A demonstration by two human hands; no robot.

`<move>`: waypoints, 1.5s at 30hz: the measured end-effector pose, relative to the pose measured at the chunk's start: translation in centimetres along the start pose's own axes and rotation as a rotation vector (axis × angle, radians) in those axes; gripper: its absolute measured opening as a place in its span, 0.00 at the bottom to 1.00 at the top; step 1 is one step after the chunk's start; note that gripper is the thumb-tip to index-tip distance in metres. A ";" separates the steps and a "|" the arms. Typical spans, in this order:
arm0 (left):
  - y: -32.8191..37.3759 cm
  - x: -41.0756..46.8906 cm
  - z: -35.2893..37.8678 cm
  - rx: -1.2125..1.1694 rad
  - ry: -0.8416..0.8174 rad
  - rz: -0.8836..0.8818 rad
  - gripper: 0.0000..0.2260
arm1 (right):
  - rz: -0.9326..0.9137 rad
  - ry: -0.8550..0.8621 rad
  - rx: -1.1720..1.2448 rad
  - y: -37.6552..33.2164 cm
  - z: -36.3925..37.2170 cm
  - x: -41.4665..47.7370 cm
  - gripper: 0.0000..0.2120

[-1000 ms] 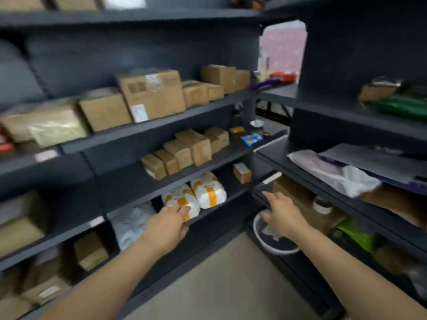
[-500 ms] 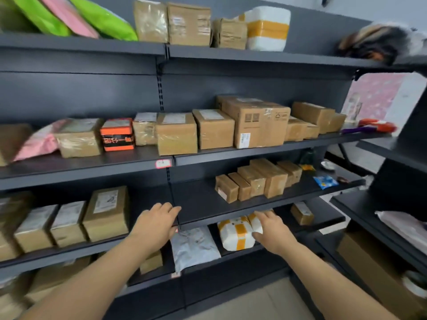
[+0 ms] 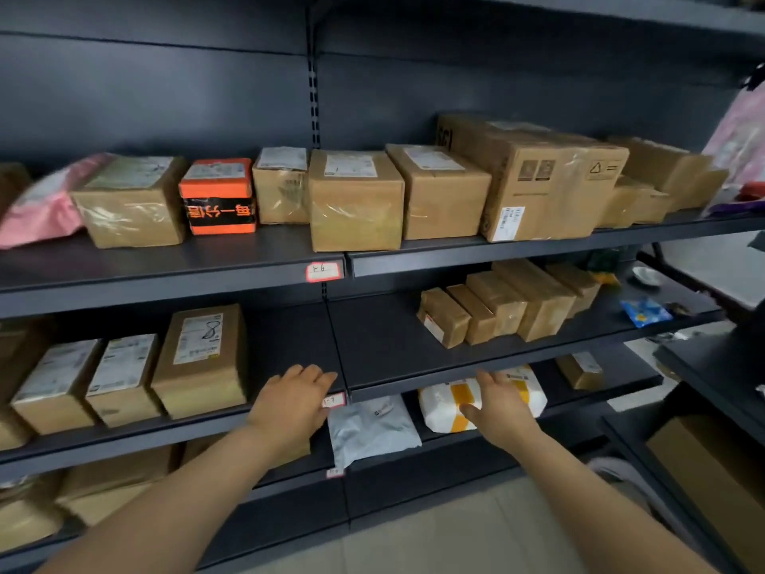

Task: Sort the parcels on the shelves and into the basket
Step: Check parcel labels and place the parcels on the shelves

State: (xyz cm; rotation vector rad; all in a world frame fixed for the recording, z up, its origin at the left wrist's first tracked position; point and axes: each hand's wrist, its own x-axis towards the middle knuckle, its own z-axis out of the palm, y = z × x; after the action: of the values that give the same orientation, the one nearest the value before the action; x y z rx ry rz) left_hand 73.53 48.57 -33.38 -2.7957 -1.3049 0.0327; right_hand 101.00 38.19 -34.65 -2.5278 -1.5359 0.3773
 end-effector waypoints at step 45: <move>4.8 17.3 11.2 -0.733 -0.173 -0.377 0.26 | -0.123 -0.036 0.395 1.2 7.9 22.6 0.31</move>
State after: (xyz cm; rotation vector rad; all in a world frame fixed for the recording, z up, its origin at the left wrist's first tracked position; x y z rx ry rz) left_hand 87.81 59.23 -44.79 -3.0647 -2.2540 -0.2825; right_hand 109.64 57.73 -45.47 -2.1249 -1.4508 0.6404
